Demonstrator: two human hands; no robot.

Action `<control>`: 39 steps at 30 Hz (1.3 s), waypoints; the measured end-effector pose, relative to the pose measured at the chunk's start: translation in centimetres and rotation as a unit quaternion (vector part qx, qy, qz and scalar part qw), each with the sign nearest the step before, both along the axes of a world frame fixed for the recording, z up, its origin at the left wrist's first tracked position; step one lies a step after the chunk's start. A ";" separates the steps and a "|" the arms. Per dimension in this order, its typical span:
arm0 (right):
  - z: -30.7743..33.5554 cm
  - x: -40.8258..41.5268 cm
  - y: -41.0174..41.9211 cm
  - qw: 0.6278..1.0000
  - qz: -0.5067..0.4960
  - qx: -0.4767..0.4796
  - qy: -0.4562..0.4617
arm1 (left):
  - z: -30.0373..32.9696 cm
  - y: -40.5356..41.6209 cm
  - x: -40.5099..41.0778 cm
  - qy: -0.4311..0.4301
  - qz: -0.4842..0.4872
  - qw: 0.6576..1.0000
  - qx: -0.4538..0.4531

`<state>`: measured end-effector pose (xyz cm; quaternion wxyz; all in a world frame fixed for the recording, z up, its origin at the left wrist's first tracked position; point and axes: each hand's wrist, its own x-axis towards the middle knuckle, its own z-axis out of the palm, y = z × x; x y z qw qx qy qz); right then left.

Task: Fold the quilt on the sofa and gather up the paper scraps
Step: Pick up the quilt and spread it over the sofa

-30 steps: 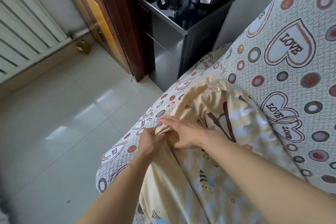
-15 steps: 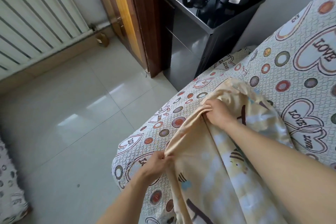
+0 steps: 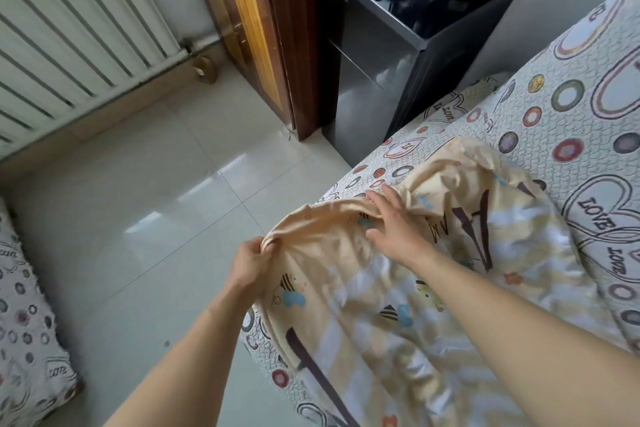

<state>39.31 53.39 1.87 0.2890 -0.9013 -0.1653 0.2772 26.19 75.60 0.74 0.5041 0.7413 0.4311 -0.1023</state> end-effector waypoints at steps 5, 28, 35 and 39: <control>0.6 -3.8 0.4 0.991 -0.024 -0.037 -0.126 | 0.8 -0.9 -2.3 -0.026 0.004 0.991 -0.130; 2.4 -29.6 -2.9 0.990 -0.044 -0.089 -0.099 | 4.1 -8.4 -14.4 -0.197 -0.030 0.971 -0.130; 1.0 -30.2 -2.7 0.994 -0.107 -0.021 0.016 | 5.9 -8.2 -12.4 -0.109 0.098 0.972 -0.185; 1.0 -30.5 -2.0 0.981 -0.194 0.028 -0.002 | 7.1 -8.7 -13.0 -0.110 0.140 0.921 -0.348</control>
